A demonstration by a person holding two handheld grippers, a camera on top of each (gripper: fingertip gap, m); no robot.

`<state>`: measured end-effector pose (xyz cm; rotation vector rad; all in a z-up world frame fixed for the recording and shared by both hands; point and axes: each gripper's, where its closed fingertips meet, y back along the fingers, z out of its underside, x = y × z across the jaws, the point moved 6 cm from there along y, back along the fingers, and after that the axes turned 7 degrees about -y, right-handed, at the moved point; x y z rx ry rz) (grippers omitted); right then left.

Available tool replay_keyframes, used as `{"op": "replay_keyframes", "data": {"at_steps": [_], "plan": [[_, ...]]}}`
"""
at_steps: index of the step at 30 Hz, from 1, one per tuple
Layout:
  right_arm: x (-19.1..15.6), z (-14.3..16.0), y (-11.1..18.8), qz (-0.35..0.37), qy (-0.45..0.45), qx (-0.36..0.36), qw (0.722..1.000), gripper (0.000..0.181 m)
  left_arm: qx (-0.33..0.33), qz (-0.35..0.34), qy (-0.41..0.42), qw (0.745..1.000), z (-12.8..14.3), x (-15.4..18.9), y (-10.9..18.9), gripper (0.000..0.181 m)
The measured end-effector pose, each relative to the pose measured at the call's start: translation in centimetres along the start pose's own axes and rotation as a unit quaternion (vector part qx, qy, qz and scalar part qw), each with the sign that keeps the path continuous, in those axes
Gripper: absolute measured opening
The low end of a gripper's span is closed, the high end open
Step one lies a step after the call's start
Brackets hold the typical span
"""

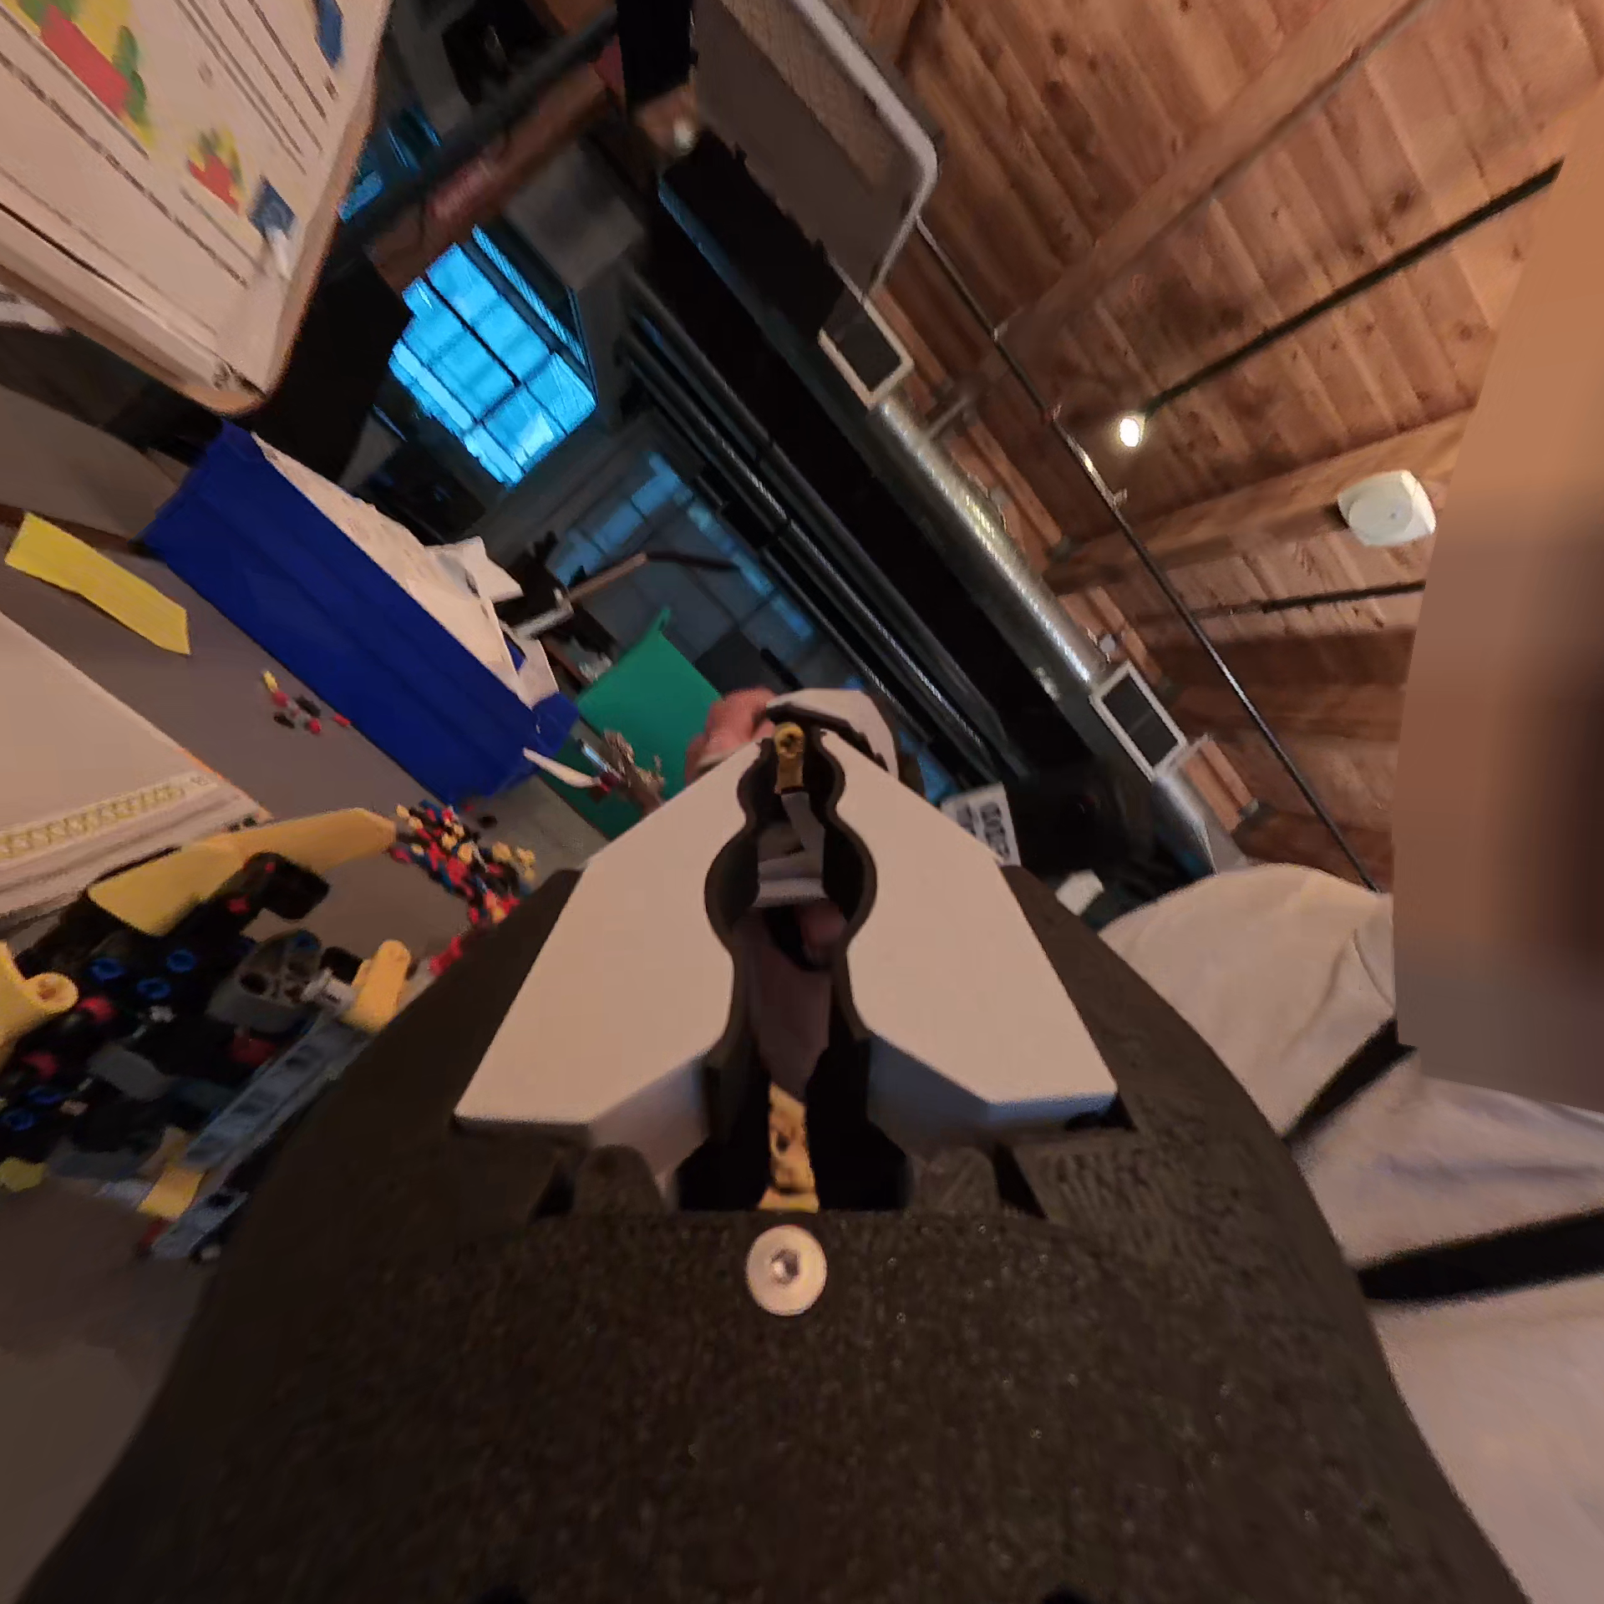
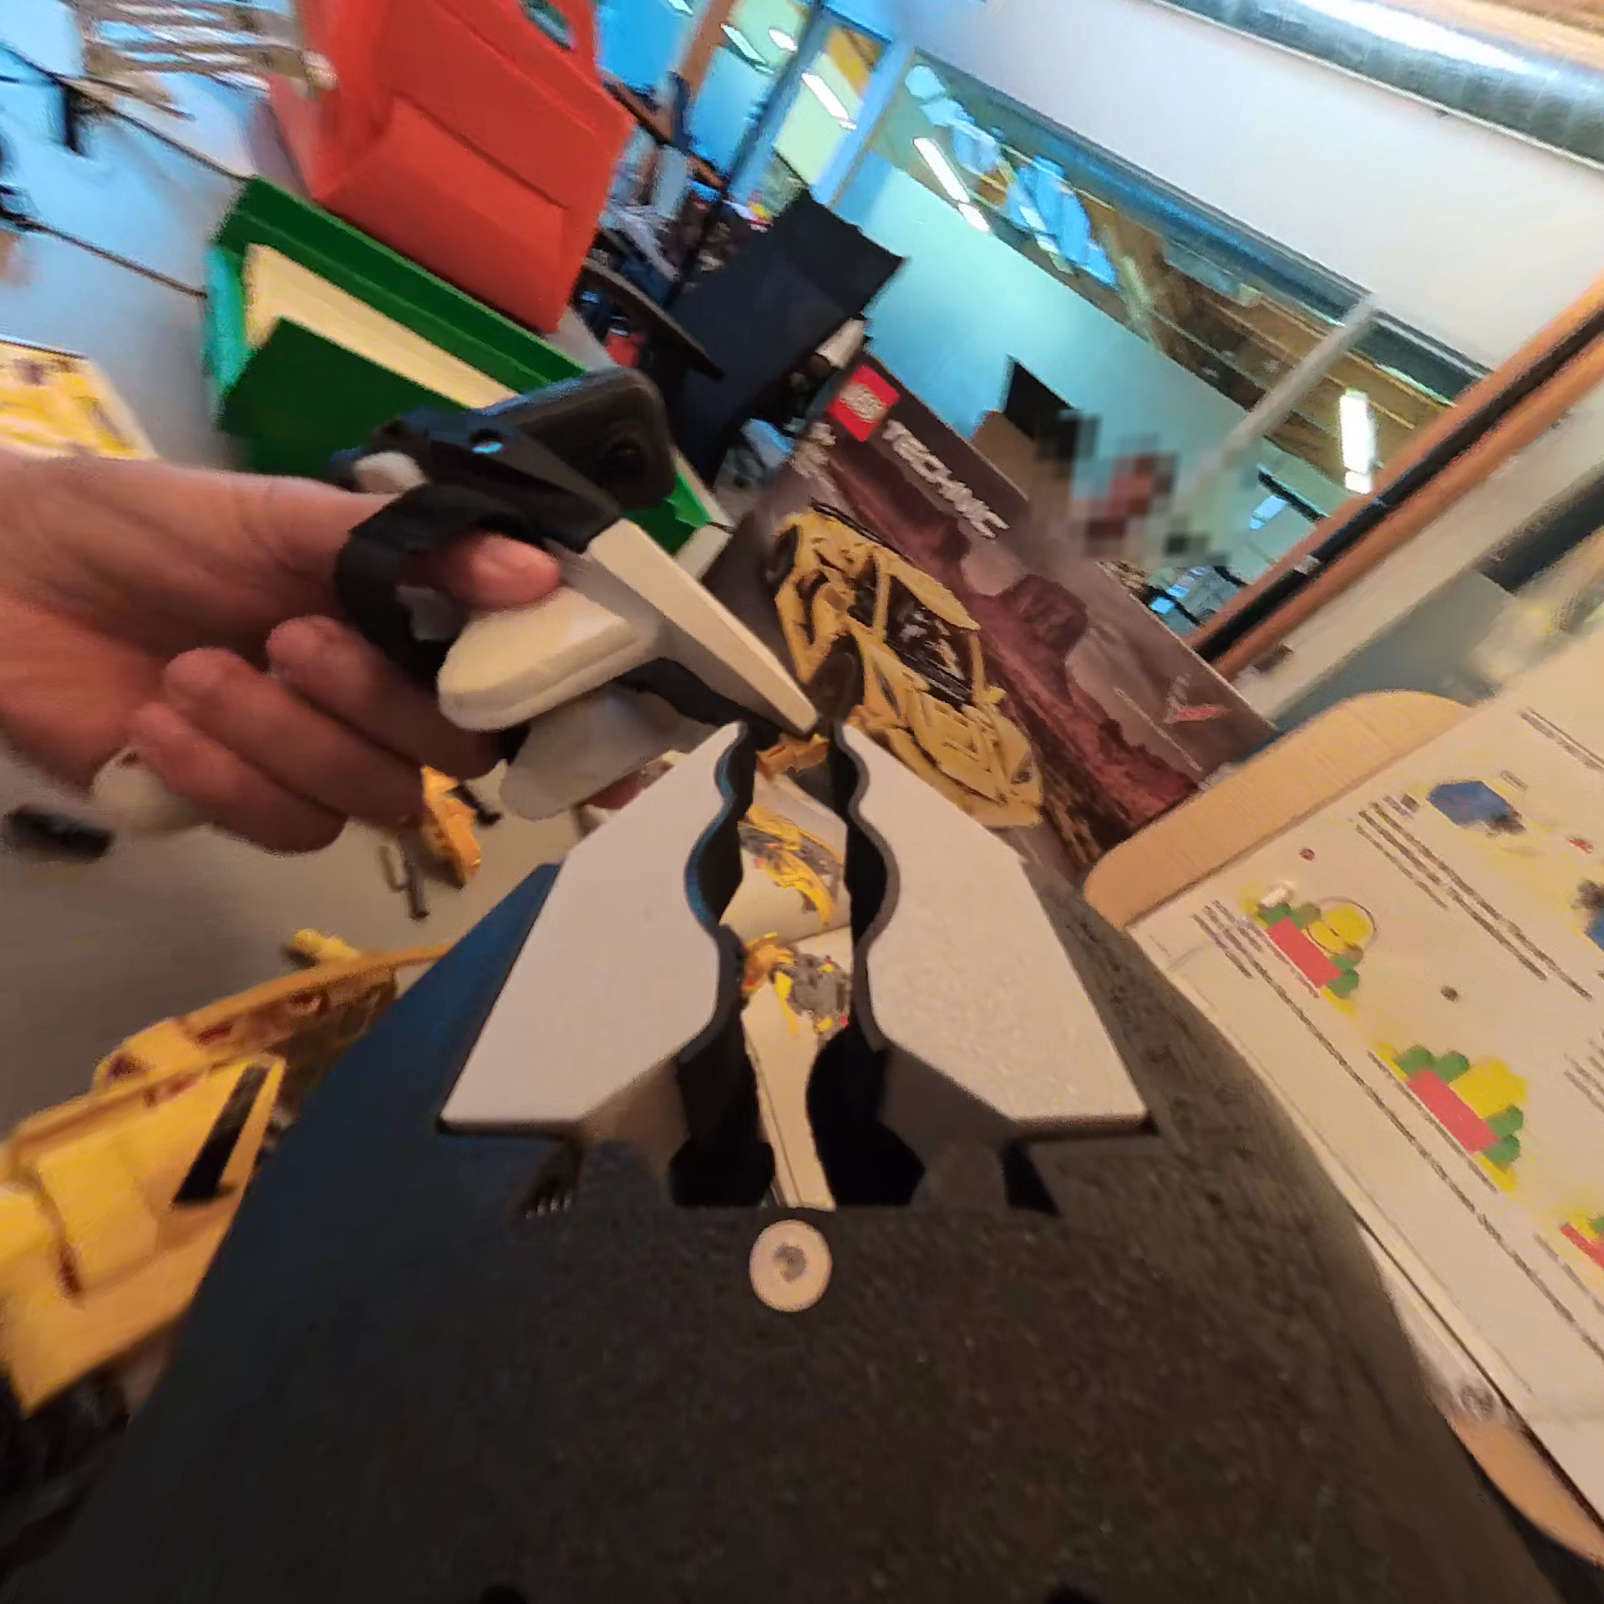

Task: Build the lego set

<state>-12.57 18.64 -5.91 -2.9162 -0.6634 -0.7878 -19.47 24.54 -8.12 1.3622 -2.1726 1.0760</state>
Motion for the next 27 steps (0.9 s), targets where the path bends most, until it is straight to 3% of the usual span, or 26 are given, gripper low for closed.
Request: {"op": "replay_keyframes", "data": {"at_steps": [3,5,8,10,12,17,20,27], "plan": [[-0.5,0.3,1.0,-0.151,0.006,0.008,0.988,0.015,-0.094,0.039,0.017,0.995,1.3,0.4,0.7,0.006],[-1.2,0.7,1.8,-0.27,0.007,0.011,0.963,0.015,-0.163,0.062,0.013,0.985,2.7,0.9,1.2,0.006],[-1.8,1.4,2.4,-0.387,0.016,-0.003,0.922,0.015,-0.226,0.056,-0.016,0.972,4.3,1.2,1.3,0.006],[-1.4,1.8,1.9,-0.397,0.017,-0.021,0.917,0.016,-0.22,0.034,-0.027,0.974,4.2,0.9,1.3,0.005],[-0.7,1.9,1.4,-0.365,0.017,-0.02,0.931,0.017,-0.203,0.013,-0.031,0.979,3.5,0.5,1.6,0.005],[-0.2,3.9,1.3,-0.316,-0.046,-0.05,0.946,0.022,-0.146,-0.135,-0.039,0.979,2.6,-1.1,4.2,0.004],[-0.1,5.5,1.4,-0.299,-0.09,-0.053,0.949,0.024,-0.085,-0.186,-0.013,0.979,3.0,-0.7,4.9,0.0],[-0.8,6.6,0.5,-0.35,-0.099,-0.071,0.929,0.017,-0.03,-0.194,0.051,0.979,4.5,-0.2,3.9,0.0]]}}
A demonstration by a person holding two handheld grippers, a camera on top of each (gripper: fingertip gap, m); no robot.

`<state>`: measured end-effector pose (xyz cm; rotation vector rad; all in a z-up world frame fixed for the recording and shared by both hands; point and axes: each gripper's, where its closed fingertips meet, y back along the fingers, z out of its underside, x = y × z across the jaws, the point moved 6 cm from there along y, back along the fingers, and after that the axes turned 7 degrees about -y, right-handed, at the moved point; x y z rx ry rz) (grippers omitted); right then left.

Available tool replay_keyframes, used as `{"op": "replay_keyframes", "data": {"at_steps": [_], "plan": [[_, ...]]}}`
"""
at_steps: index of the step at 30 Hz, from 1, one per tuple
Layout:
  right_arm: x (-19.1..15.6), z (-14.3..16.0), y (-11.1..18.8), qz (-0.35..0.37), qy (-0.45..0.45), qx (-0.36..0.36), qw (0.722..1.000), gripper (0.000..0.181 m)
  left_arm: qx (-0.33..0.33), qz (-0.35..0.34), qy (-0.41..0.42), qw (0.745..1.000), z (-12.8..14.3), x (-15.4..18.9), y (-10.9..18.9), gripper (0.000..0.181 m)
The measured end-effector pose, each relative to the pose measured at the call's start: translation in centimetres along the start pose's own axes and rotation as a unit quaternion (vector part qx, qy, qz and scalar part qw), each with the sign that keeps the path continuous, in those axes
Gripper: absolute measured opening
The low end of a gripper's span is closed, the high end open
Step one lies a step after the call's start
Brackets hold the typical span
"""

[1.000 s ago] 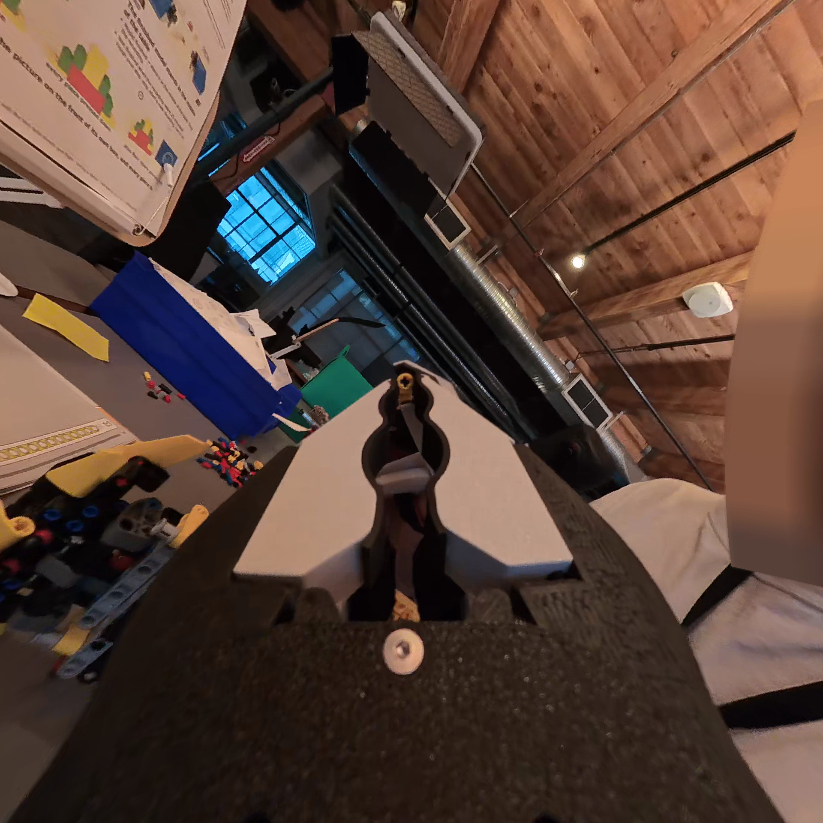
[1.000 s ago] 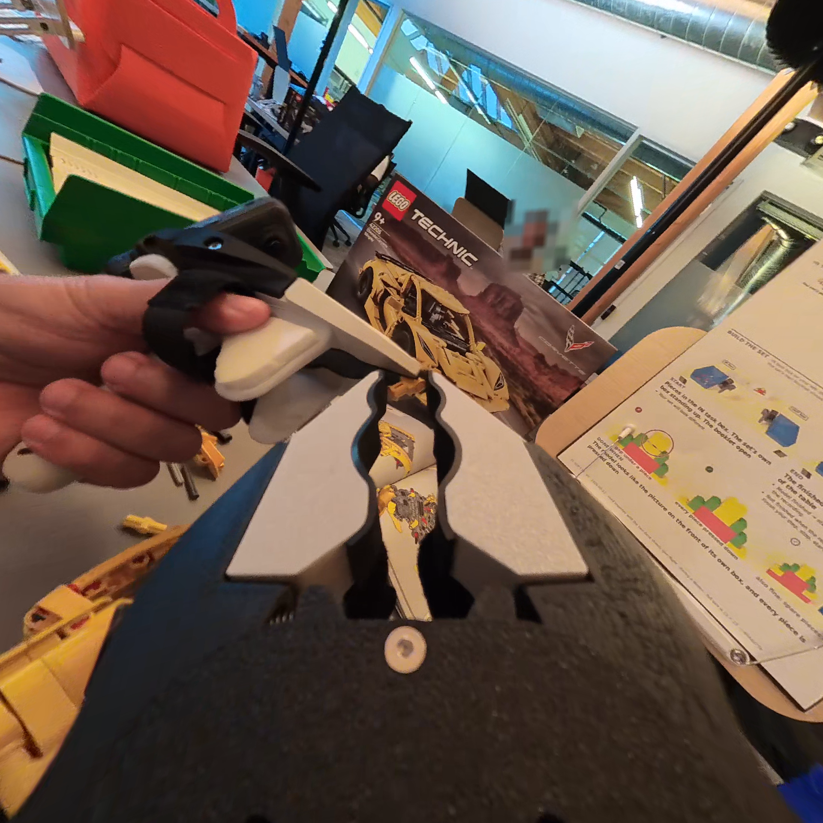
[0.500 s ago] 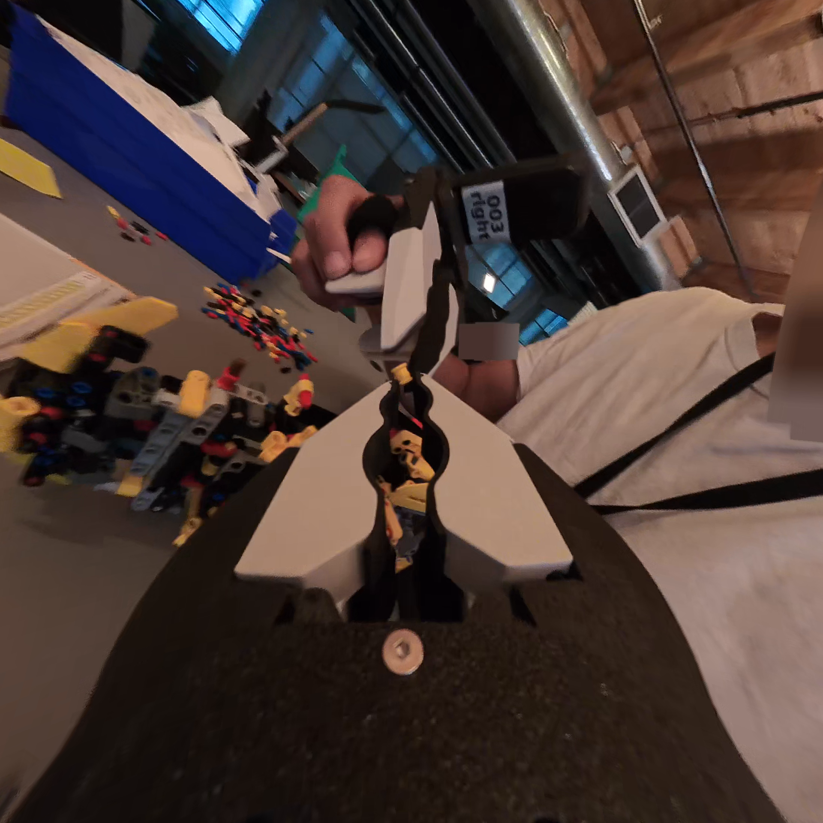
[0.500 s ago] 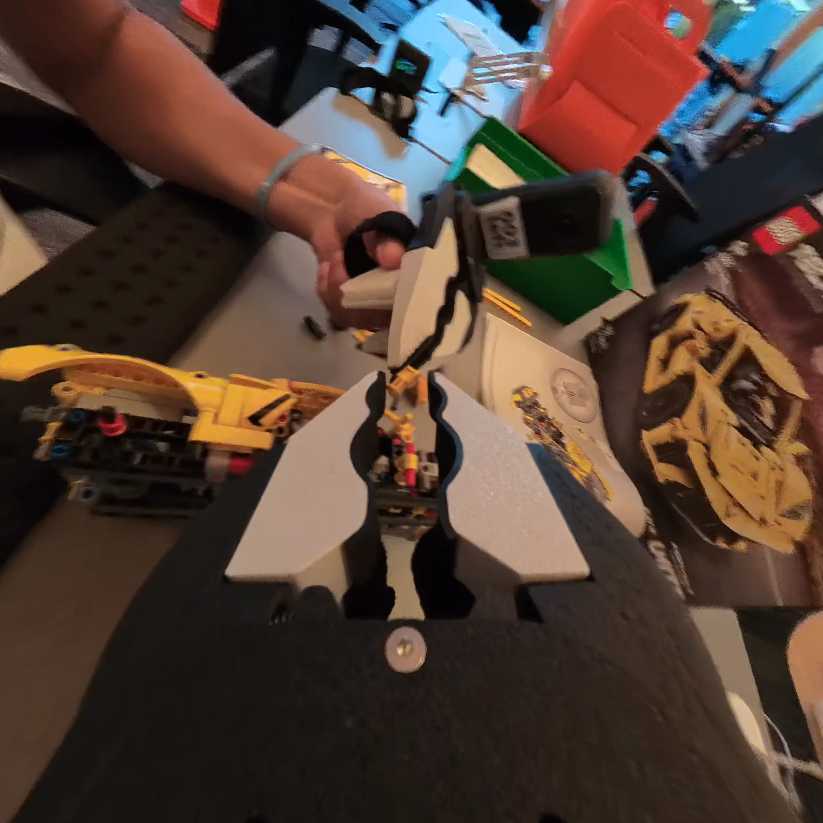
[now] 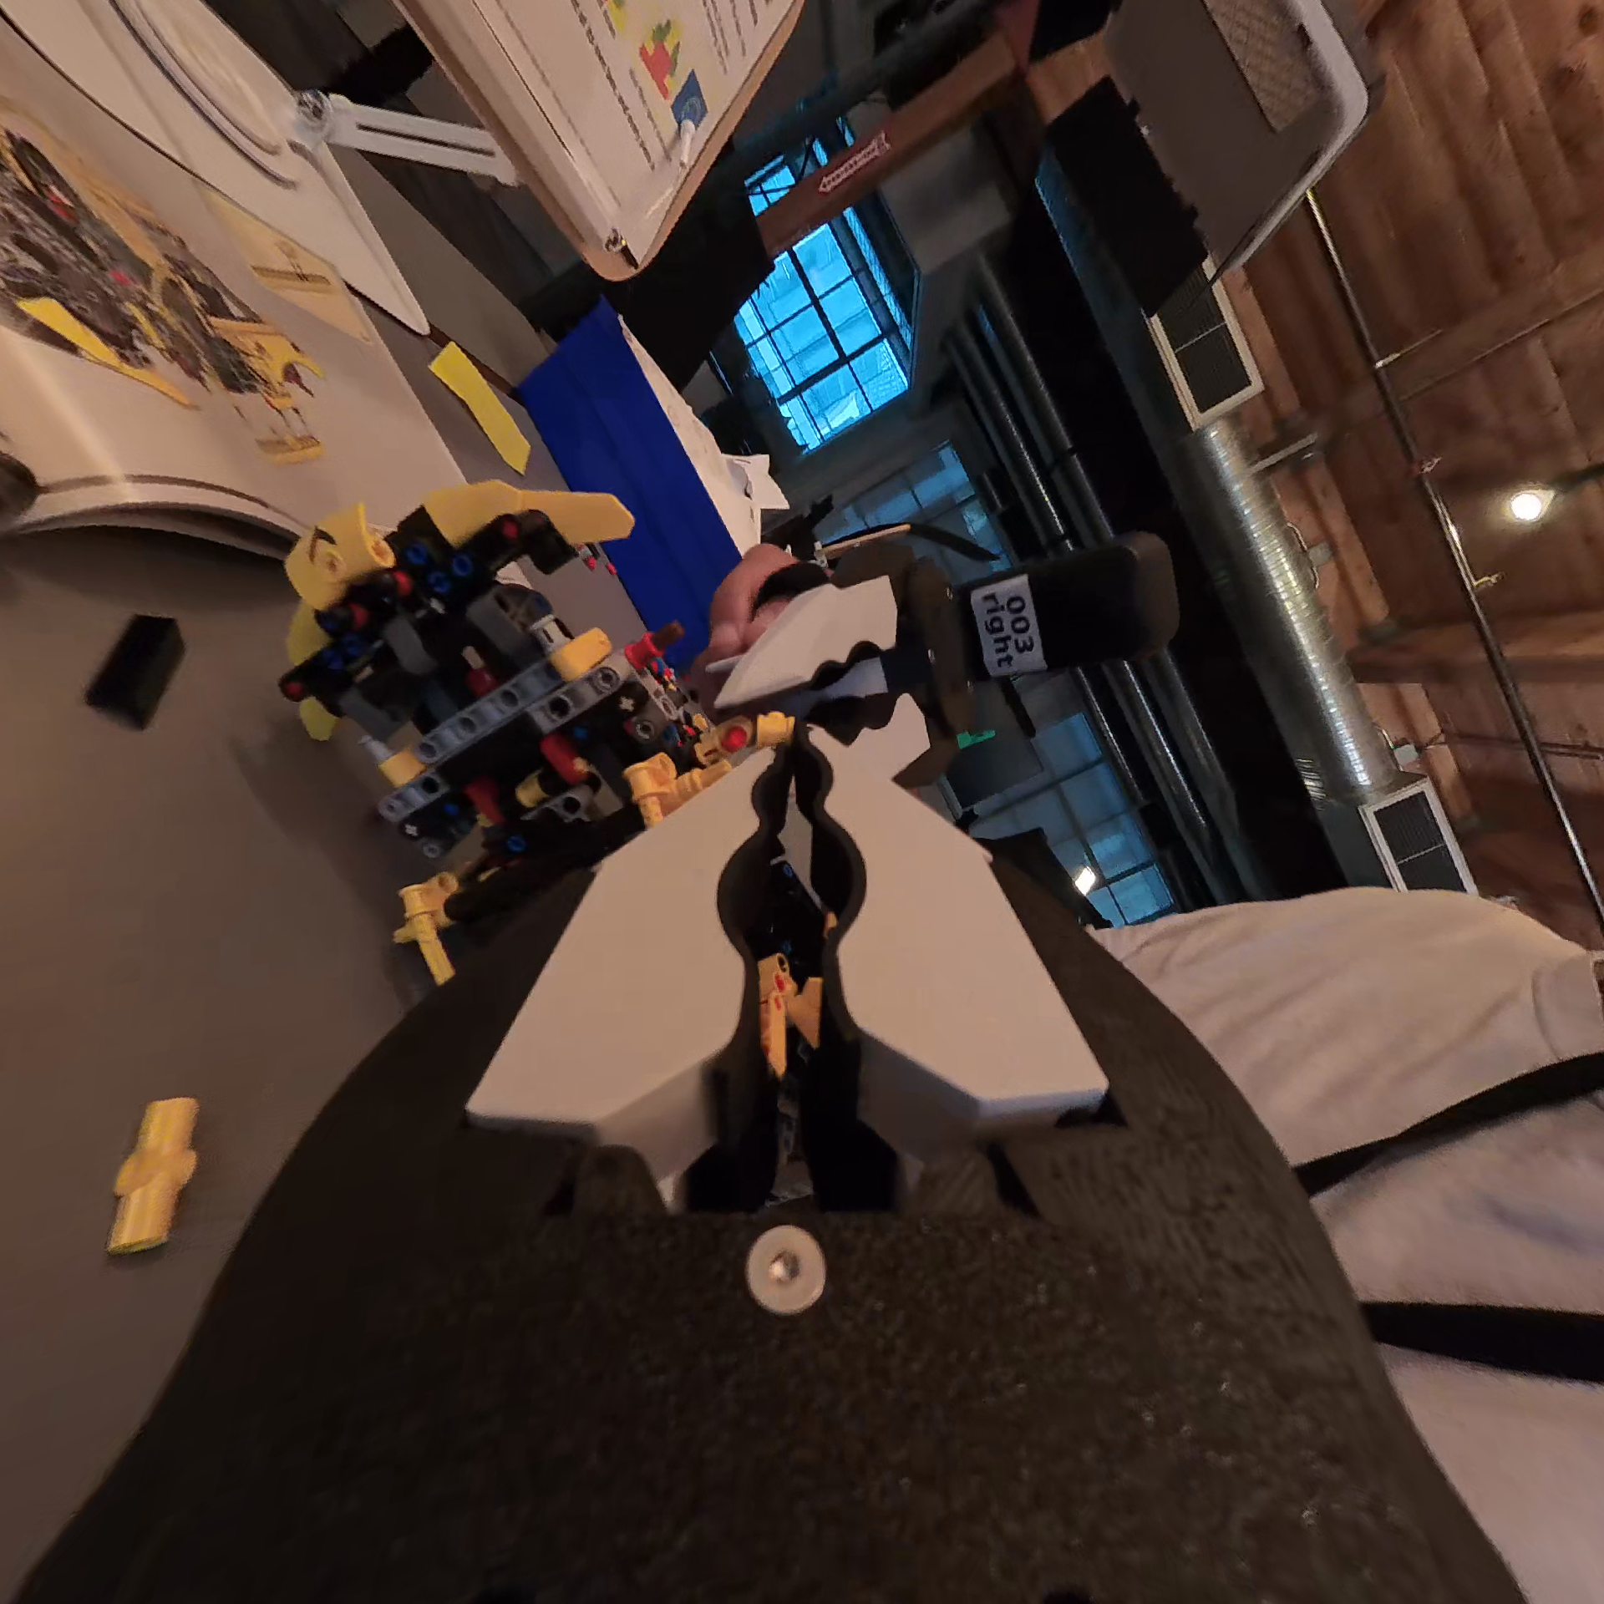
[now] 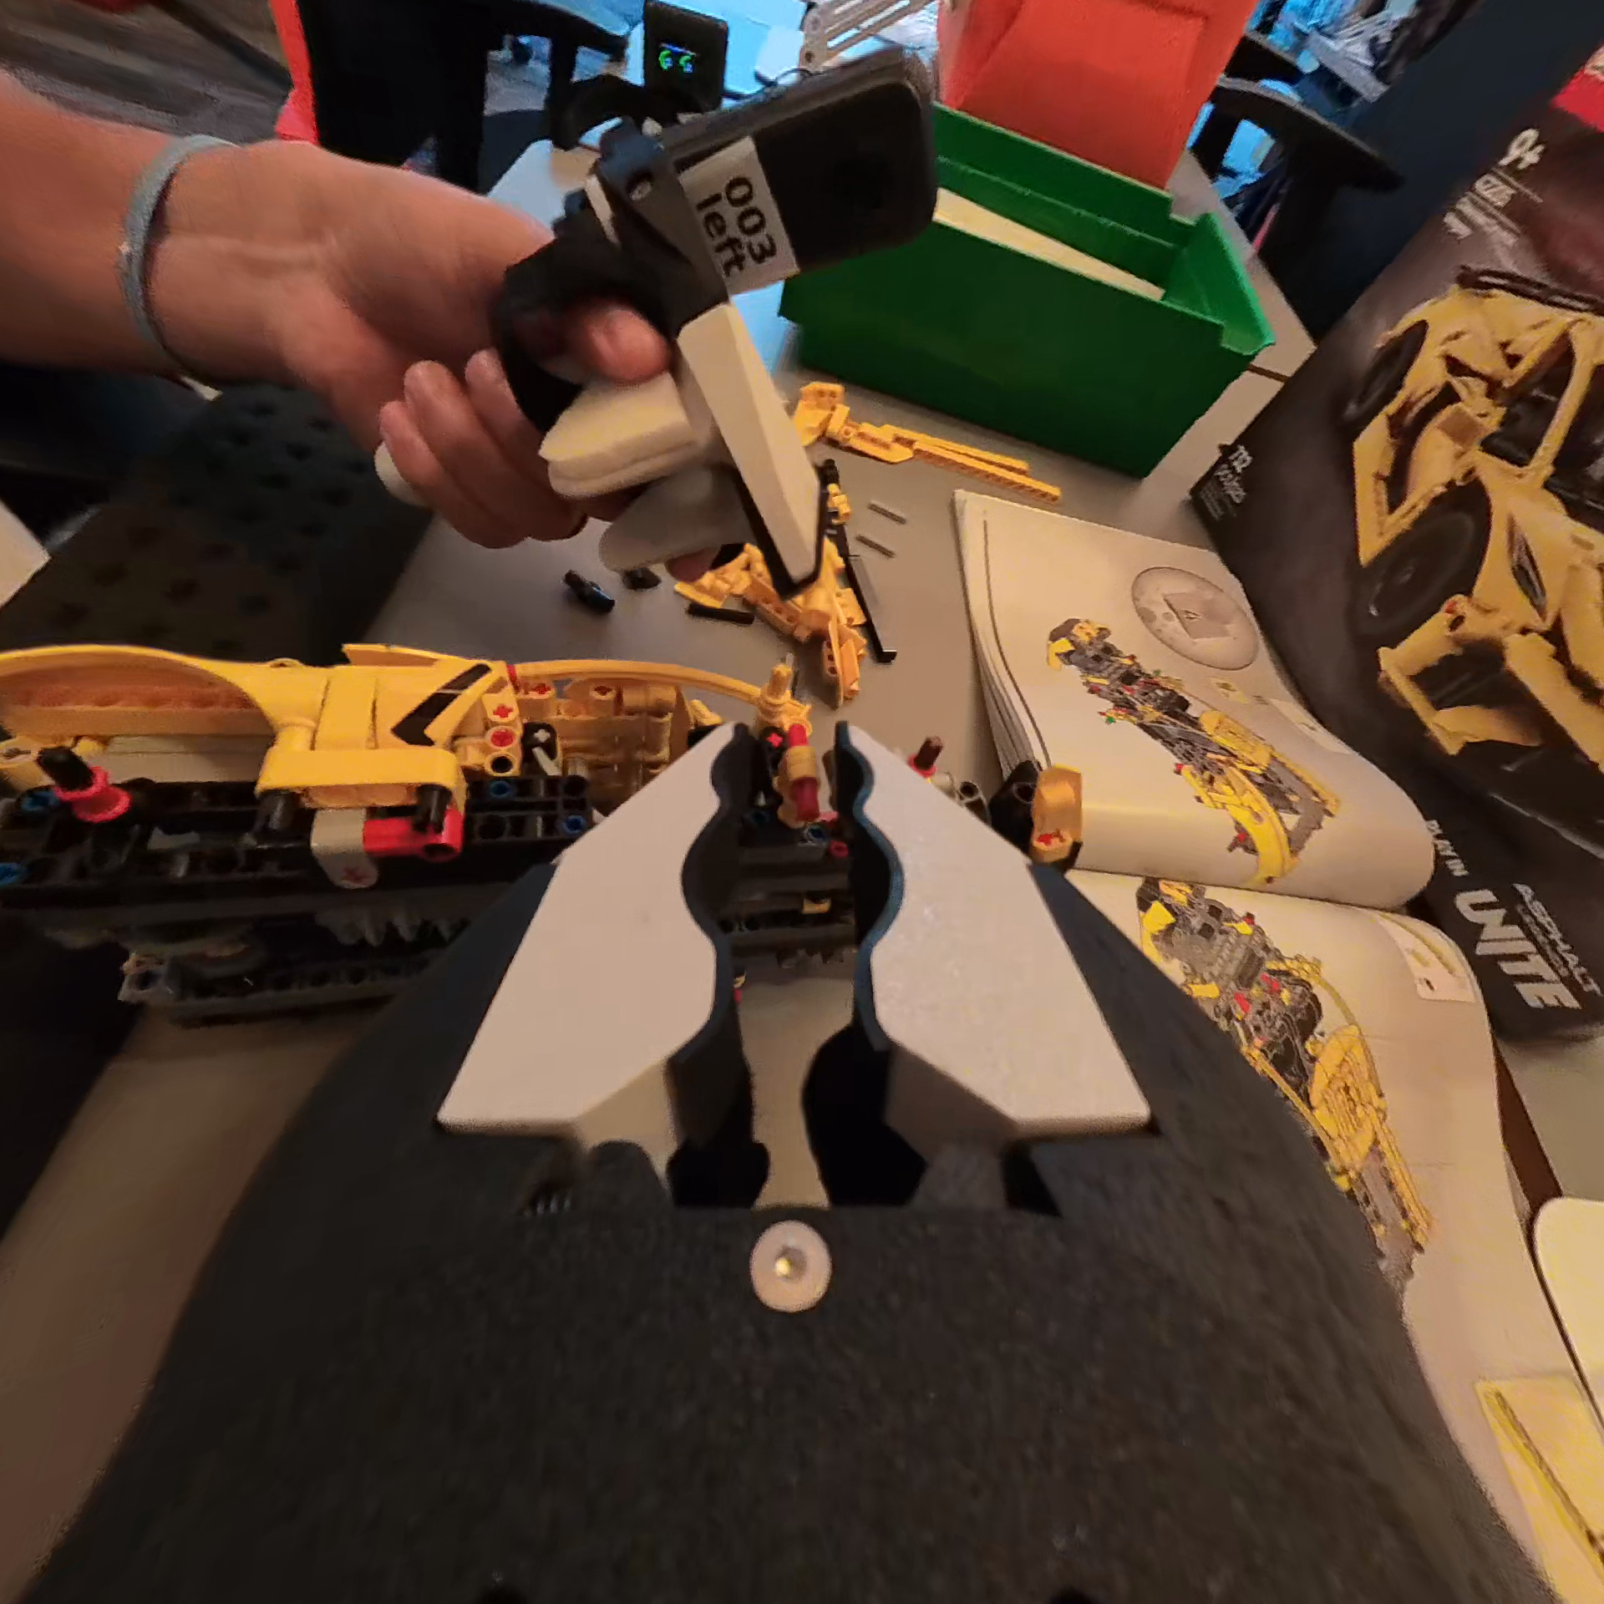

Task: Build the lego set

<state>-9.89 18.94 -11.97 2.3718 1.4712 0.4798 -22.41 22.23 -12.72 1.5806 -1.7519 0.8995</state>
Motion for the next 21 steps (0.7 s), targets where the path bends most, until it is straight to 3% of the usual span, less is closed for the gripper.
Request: {"op": "replay_keyframes", "data": {"at_steps": [8,11,14,17,21], "plan": [[0.3,-0.1,0.3,-0.028,0.008,0.034,0.999,0.011,-0.018,-0.036,0.0,0.999,0.9,0.2,-0.7,0.0],[-0.2,-1.1,0.4,-0.04,-0.005,0.081,0.996,0.015,-0.008,-0.018,-0.025,1.0,0.9,1.3,-0.7,0.0],[-0.8,-1.3,0.1,-0.058,-0.008,0.075,0.995,0.018,-0.013,-0.017,-0.068,0.997,1.0,2.1,-0.8,0.0],[-1.0,-2.2,0.6,-0.051,0.0,0.117,0.992,0.008,-0.008,-0.007,-0.08,0.997,1.0,2.5,-0.9,0.0],[-1.1,-2.4,0.7,-0.051,0.0,0.113,0.992,0.006,-0.012,-0.002,-0.1,0.995,1.2,2.8,-1.0,0.0]]}}
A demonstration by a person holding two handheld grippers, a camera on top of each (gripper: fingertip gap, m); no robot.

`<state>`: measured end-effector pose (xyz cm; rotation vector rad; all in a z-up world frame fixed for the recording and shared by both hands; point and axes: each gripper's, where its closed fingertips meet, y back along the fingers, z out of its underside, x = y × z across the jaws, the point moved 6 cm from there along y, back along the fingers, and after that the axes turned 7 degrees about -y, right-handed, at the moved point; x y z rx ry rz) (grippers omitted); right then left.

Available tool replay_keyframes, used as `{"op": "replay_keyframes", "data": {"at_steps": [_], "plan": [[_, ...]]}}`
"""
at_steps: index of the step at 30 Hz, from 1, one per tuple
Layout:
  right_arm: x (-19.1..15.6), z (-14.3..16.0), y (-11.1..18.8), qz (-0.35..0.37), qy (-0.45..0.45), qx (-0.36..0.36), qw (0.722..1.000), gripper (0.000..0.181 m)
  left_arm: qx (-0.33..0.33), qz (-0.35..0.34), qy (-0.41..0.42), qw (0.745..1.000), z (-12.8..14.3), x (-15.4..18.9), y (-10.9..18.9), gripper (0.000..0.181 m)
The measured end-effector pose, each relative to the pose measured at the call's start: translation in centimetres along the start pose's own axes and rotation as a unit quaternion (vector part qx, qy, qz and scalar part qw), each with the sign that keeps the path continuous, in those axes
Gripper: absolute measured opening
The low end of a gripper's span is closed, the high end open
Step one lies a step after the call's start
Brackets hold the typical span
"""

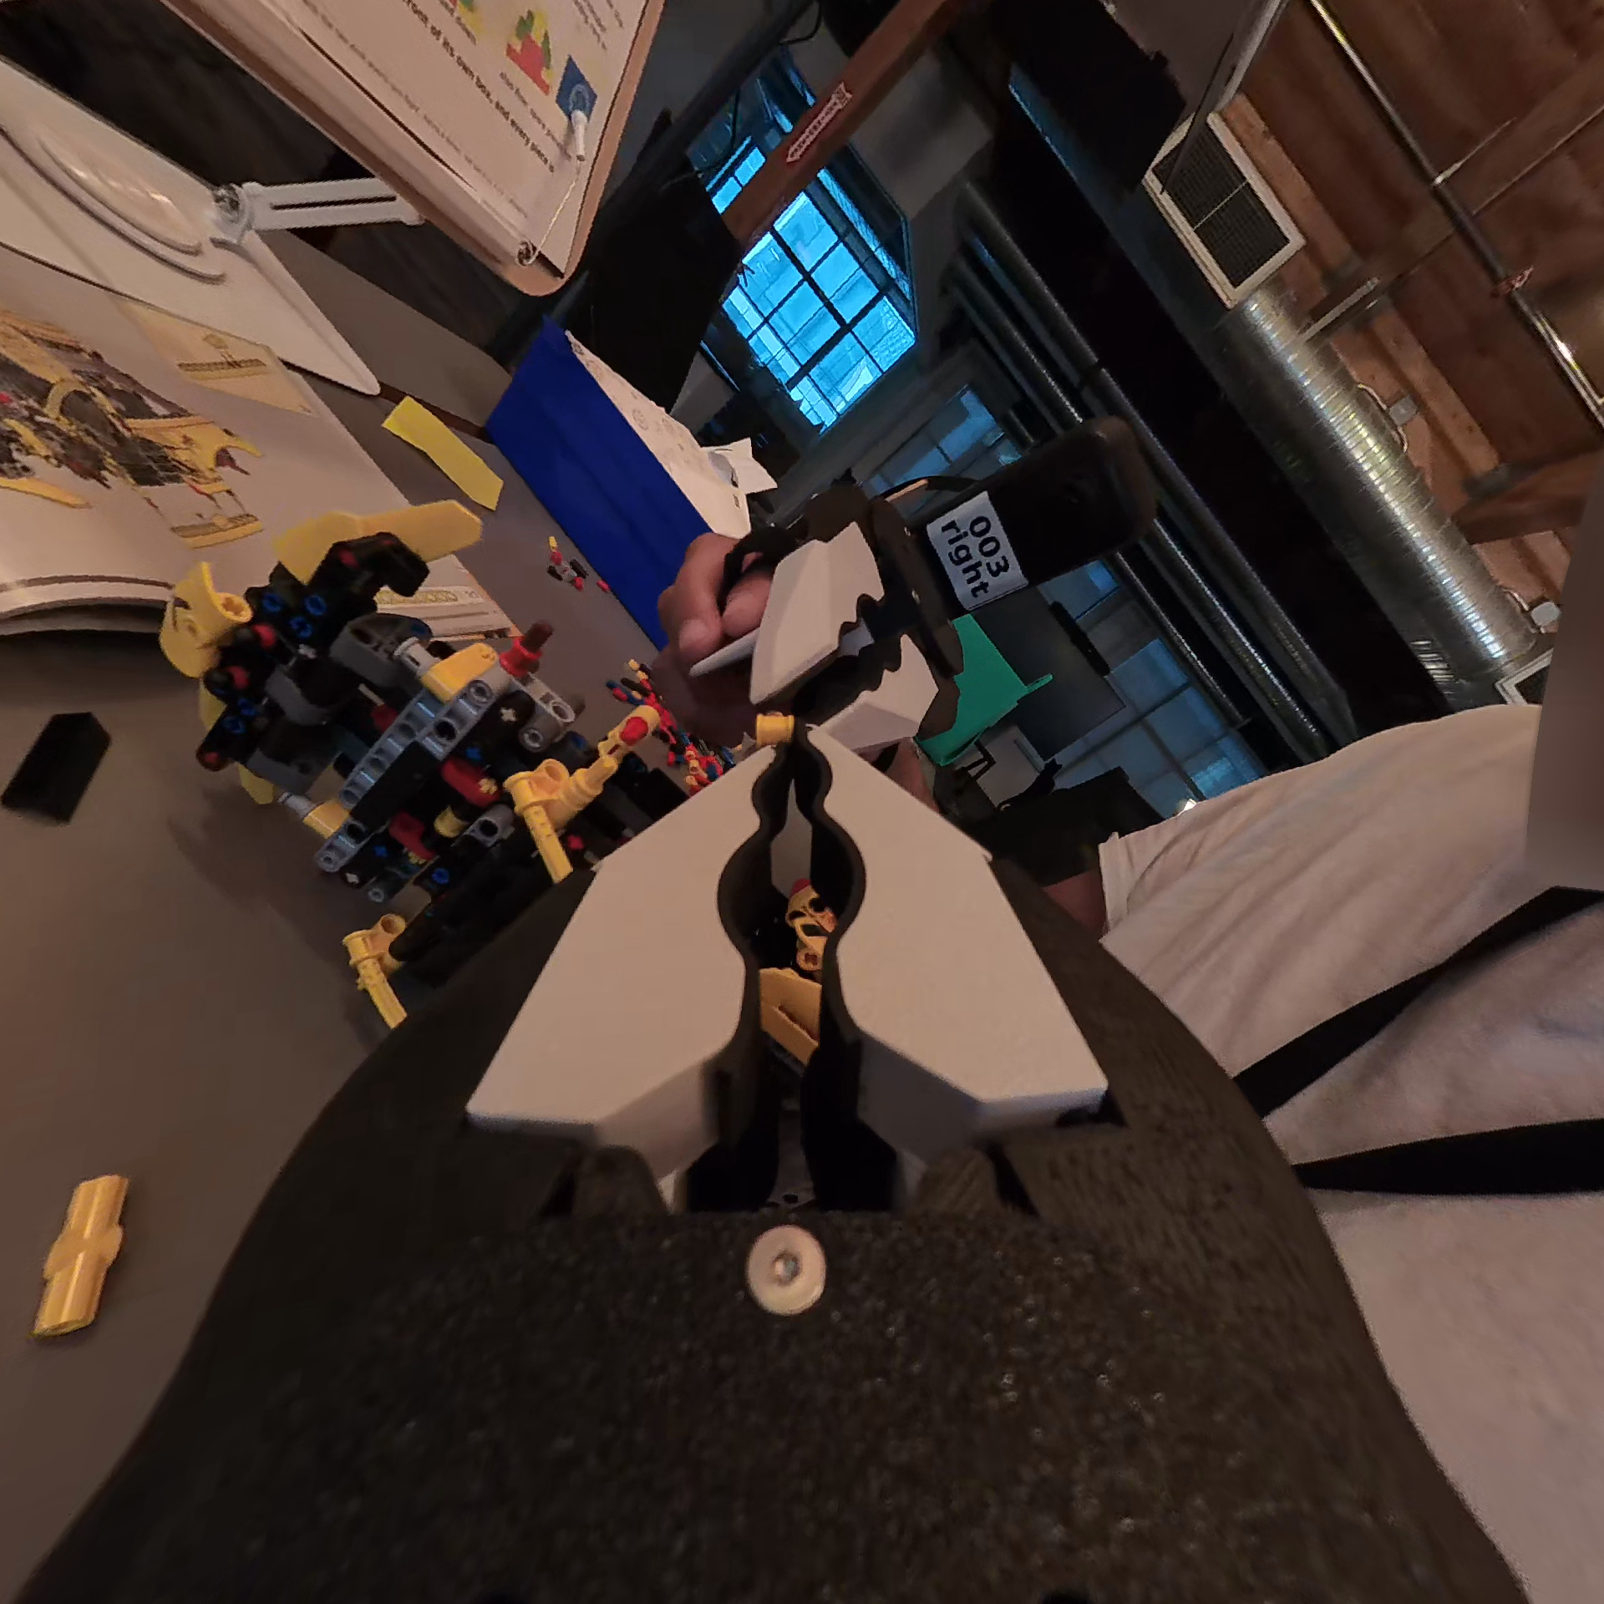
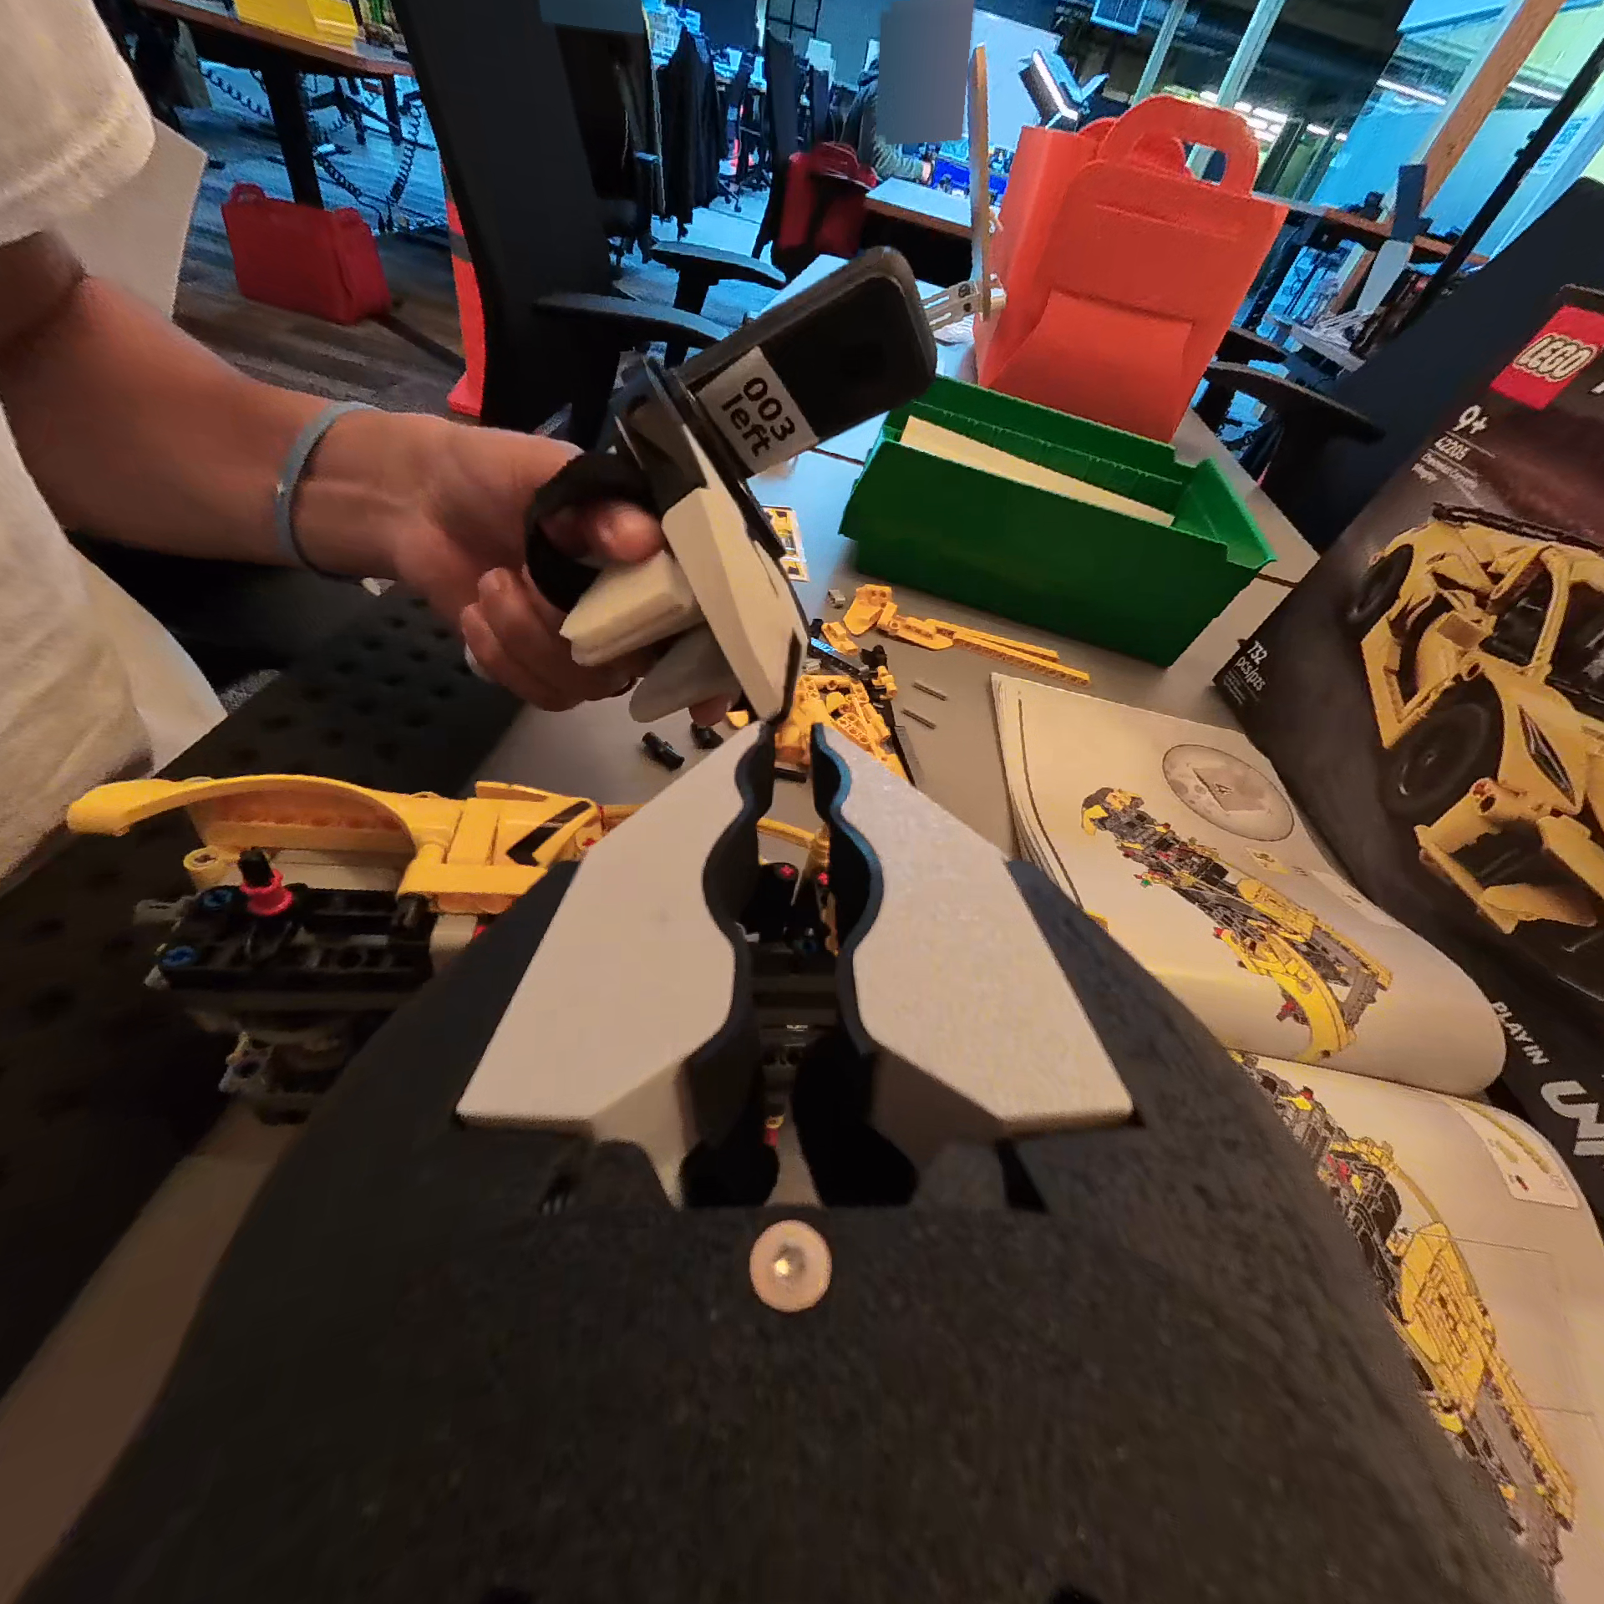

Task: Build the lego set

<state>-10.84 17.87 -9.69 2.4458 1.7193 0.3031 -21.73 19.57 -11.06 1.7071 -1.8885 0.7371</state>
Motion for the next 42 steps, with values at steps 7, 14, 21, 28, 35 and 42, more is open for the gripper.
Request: {"op": "replay_keyframes", "data": {"at_steps": [7,14,21,28,35,42], "plan": [[-0.5,0.0,0.1,-0.012,-0.004,-0.005,1.0,0.005,-0.013,0.004,-0.027,1.0,0.3,0.4,0.0,0.0],[-1.1,0.1,-0.2,0.033,0.096,-0.04,0.994,0.005,-0.041,-0.014,-0.048,0.998,0.1,0.4,0.3,0.023],[-1.9,0.1,-0.4,0.043,0.146,-0.067,0.986,0.005,-0.134,-0.055,-0.209,0.967,0.2,0.4,0.6,0.023],[-2.1,0.0,-0.1,0.029,0.137,-0.064,0.988,0.005,-0.193,-0.014,-0.281,0.94,0.0,0.9,0.0,0.014],[-1.9,0.3,0.1,0.026,0.134,-0.065,0.988,0.005,-0.204,0.002,-0.276,0.939,-0.1,0.6,-0.4,0.007],[-1.6,0.4,0.2,0.024,0.094,-0.043,0.994,0.005,-0.198,0.017,-0.299,0.933,-0.4,0.4,-0.4,0.007]]}}
